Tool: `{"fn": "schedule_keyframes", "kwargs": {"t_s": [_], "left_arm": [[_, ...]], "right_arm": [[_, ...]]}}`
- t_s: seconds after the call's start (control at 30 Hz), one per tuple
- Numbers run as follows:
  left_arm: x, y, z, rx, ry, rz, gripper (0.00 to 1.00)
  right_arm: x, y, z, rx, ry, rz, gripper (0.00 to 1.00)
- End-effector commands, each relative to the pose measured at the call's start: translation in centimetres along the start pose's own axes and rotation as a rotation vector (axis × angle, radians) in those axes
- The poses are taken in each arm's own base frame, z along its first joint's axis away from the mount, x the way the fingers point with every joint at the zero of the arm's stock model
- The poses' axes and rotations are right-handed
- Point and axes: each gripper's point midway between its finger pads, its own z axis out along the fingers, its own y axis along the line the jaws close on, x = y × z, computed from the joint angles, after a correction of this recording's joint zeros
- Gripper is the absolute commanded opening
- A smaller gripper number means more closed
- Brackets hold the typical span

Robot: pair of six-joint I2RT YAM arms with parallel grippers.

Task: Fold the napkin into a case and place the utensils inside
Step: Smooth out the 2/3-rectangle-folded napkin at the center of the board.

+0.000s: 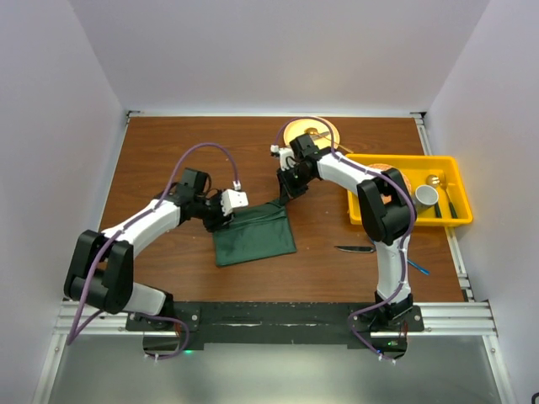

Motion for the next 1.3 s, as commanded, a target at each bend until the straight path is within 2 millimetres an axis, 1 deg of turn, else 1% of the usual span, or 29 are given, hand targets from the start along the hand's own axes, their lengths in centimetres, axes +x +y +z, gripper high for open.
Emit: {"fn": "schedule_keyframes", "kwargs": {"t_s": [0.0, 0.03, 0.07, 0.1, 0.17, 0.2, 0.27, 0.3, 0.37, 0.4, 0.47, 0.5, 0.53, 0.63, 0.7, 0.77, 0.8, 0.83, 0.87, 0.9, 1.0, 1.07, 1.1, 1.2, 1.23, 1.27], "left_arm": [[-0.9, 1.5, 1.6, -0.071, 0.017, 0.167, 0.49], [-0.8, 1.0, 2.4, -0.063, 0.028, 0.18, 0.49], [-0.6, 1.0, 2.6, -0.069, 0.044, 0.186, 0.48], [-0.3, 0.8, 3.1, -0.057, 0.059, 0.189, 0.45], [0.2, 0.3, 3.7, -0.048, 0.09, 0.188, 0.43], [0.7, 0.0, 4.0, -0.035, 0.106, 0.181, 0.4], [1.5, -0.4, 4.2, -0.03, 0.131, 0.17, 0.38], [1.6, -0.5, 4.3, -0.032, 0.133, 0.17, 0.36], [2.0, -0.8, 4.3, -0.032, 0.143, 0.166, 0.34], [2.1, -0.9, 4.3, -0.032, 0.144, 0.163, 0.33], [2.3, -1.1, 4.3, -0.026, 0.154, 0.157, 0.33], [2.3, -1.2, 4.3, -0.023, 0.154, 0.156, 0.32], [2.4, -1.3, 4.3, -0.024, 0.156, 0.15, 0.31], [2.4, -1.3, 4.5, -0.026, 0.162, 0.135, 0.3], [2.5, -1.3, 4.5, -0.027, 0.167, 0.126, 0.29], [2.7, -1.4, 4.6, -0.027, 0.173, 0.115, 0.29], [2.7, -1.5, 4.6, -0.025, 0.174, 0.113, 0.29], [2.8, -1.7, 4.6, -0.023, 0.176, 0.108, 0.29], [2.7, -1.7, 4.6, -0.025, 0.175, 0.109, 0.29], [2.9, -1.8, 4.6, -0.021, 0.179, 0.105, 0.3], [2.9, -1.8, 4.4, -0.025, 0.186, 0.103, 0.31], [2.9, -1.9, 4.4, -0.027, 0.185, 0.104, 0.31], [2.8, -1.8, 4.3, -0.028, 0.186, 0.102, 0.31], [2.4, -1.7, 4.2, -0.027, 0.179, 0.1, 0.29], [2.0, -1.6, 4.0, -0.031, 0.172, 0.102, 0.27], [1.8, -1.6, 3.9, -0.03, 0.169, 0.103, 0.23]], "right_arm": [[-1.5, 1.0, -1.3, -0.019, -0.034, -0.039, 0.01], [-1.6, 1.2, -1.3, -0.025, -0.032, -0.041, 0.03], [-1.2, 1.5, -1.4, -0.041, -0.016, -0.032, 0.07], [-1.4, 1.8, -1.7, -0.049, -0.017, -0.005, 0.09], [-1.1, 2.4, -2.1, -0.07, 0.004, 0.011, 0.11], [-1.3, 2.8, -2.4, -0.075, 0.002, 0.022, 0.17], [-1.1, 3.1, -2.9, -0.081, 0.018, 0.042, 0.22], [-1.1, 3.2, -3.0, -0.083, 0.017, 0.061, 0.27], [-0.8, 3.3, -2.9, -0.091, 0.032, 0.093, 0.29], [-0.7, 3.7, -2.8, -0.11, 0.041, 0.118, 0.28], [-0.7, 3.7, -2.4, -0.119, 0.045, 0.144, 0.26], [-0.6, 3.8, -2.3, -0.126, 0.047, 0.157, 0.22], [-0.4, 3.9, -2.2, -0.128, 0.052, 0.159, 0.15], [0.4, 3.5, -1.9, -0.119, 0.081, 0.168, 0.0], [1.2, 3.7, -1.9, -0.129, 0.102, 0.168, 0.0], [2.0, 3.4, -1.4, -0.131, 0.114, 0.174, 0.0], [3.1, 3.2, -0.8, -0.129, 0.138, 0.185, 0.0], [3.5, 2.9, -0.4, -0.123, 0.15, 0.188, 0.0], [4.2, 2.3, 0.1, -0.101, 0.168, 0.189, 0.0], [5.2, 1.6, 0.9, -0.089, 0.198, 0.188, 0.0], [5.8, 0.3, 1.7, -0.051, 0.201, 0.174, 0.0], [5.5, -0.2, 2.0, -0.032, 0.188, 0.157, 0.0], [5.6, -0.6, 2.2, -0.016, 0.193, 0.147, 0.0], [5.4, -1.1, 2.4, 0.0, 0.189, 0.128, 0.0], [5.0, -1.0, 2.1, 0.001, 0.176, 0.12, 0.0], [4.4, -1.0, 1.8, 0.002, 0.161, 0.11, 0.0]]}}
